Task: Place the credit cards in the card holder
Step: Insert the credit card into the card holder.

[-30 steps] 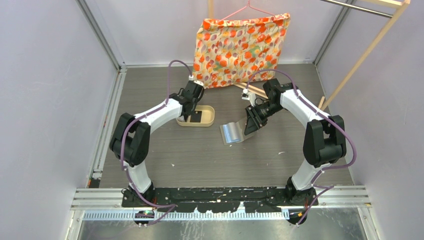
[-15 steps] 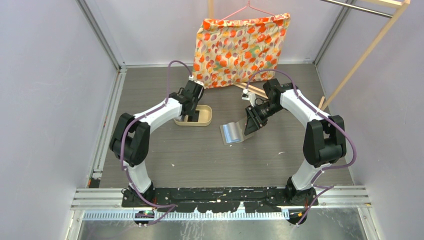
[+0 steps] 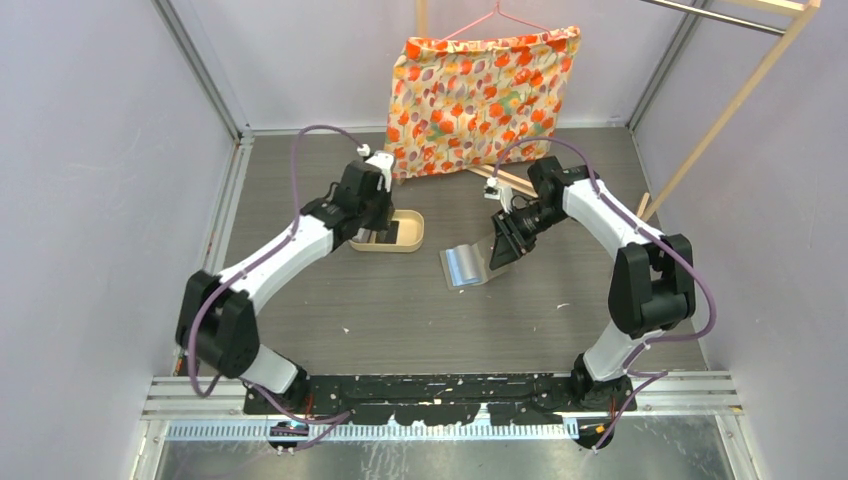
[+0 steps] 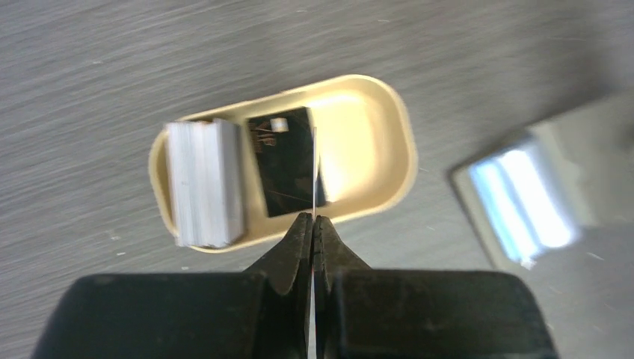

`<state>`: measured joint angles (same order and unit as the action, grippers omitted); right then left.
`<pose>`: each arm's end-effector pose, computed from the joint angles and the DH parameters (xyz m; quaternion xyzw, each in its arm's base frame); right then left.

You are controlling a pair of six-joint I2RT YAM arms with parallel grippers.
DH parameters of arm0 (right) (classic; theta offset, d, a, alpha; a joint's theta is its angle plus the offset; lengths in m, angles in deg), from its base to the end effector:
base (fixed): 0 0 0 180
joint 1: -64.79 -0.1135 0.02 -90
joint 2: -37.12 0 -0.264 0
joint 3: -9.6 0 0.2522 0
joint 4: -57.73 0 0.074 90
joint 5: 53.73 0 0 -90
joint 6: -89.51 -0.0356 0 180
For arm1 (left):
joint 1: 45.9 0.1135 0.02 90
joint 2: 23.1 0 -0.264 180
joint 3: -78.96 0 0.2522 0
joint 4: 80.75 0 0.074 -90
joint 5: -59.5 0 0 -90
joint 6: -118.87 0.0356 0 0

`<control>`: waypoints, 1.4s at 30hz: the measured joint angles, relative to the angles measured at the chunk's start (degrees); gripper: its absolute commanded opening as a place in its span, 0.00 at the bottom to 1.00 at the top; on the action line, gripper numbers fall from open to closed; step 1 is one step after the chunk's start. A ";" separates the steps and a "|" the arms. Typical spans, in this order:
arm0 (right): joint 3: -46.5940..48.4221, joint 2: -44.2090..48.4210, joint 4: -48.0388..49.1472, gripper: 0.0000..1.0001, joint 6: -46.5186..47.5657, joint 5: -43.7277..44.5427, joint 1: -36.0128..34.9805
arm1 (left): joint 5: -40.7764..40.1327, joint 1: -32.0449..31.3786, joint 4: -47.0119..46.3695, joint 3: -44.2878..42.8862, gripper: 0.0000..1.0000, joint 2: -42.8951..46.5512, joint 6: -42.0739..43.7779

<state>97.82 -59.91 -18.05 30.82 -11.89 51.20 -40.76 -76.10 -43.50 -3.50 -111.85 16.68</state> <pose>0.2958 0.0988 0.2396 -0.3661 0.8355 0.3961 0.1053 0.3005 -0.1675 0.2747 0.1084 0.9095 -0.0654 0.3960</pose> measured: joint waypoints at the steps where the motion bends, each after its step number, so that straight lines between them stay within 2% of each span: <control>1: 0.00 0.50 -0.02 0.33 0.09 0.02 0.20 | 2.10 0.07 -1.46 1.70 0.00 2.03 -0.81; 6: -0.72 7.80 -0.20 0.37 0.96 -0.55 2.36 | 17.66 0.17 -14.69 15.63 0.00 12.72 -7.23; 8: -1.14 12.41 -0.20 0.46 1.20 -1.49 4.44 | 22.82 -0.31 -22.82 22.29 0.00 15.72 -11.78; 12: -2.93 22.18 0.94 0.80 0.37 -5.64 8.68 | 27.71 -3.37 -40.11 33.31 0.00 19.02 -20.96; 14: -5.70 26.47 2.58 0.92 -0.09 -9.18 9.44 | 27.71 -5.64 -48.50 36.98 0.00 19.32 -24.92; 16: -10.32 30.73 4.66 0.96 -0.96 -14.21 9.62 | 26.69 -8.94 -57.46 39.91 0.00 18.95 -28.70; 20: -18.40 33.97 14.73 0.96 -11.76 -21.53 9.64 | 23.74 -14.91 -70.10 39.85 0.00 14.99 -32.87; 24: -22.71 31.50 26.93 0.92 -25.57 -24.20 9.73 | 20.41 -18.40 -79.30 37.99 0.00 9.38 -35.47; 31: -22.67 26.86 39.06 0.74 -42.23 -24.00 9.75 | 16.94 -18.88 -90.51 35.69 0.00 1.53 -40.06; 36: -23.80 26.93 48.48 0.55 -52.37 -23.67 9.86 | 15.82 -19.19 -95.69 34.86 0.00 -2.23 -43.23; 42: -24.11 26.27 53.24 0.50 -58.12 -23.08 9.97 | 15.39 -19.34 -99.78 34.21 0.00 -3.72 -45.97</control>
<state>73.71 -33.64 35.19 -27.30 -34.98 61.17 -25.37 -95.44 -143.28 30.70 -115.56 -29.28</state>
